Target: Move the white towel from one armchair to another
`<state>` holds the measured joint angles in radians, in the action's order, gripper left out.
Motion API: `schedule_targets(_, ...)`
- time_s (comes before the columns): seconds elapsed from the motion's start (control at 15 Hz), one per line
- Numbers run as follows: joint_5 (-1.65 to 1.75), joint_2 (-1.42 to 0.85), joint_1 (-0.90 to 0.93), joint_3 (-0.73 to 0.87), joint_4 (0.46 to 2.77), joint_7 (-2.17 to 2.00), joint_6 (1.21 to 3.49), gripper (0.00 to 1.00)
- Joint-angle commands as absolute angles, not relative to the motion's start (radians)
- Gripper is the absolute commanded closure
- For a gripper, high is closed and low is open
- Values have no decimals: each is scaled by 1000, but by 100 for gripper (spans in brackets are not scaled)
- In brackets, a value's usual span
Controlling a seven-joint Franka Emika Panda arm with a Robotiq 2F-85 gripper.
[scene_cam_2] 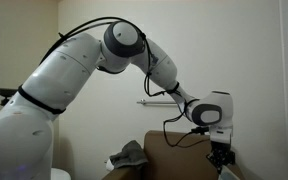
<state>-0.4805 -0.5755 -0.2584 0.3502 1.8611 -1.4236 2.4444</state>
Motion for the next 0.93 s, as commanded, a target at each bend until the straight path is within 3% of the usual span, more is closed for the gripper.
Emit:
schedule_targets(0.0, -459, -565, -283, 324, 1868, -1436, 2448, 98)
schedule_targets(0.27, -425, -536, -250, 333, 1891, -1443, 2486, 98)
schedule_targets(0.87, -92, -106, -127, 389, 2159, -1397, 2805, 99)
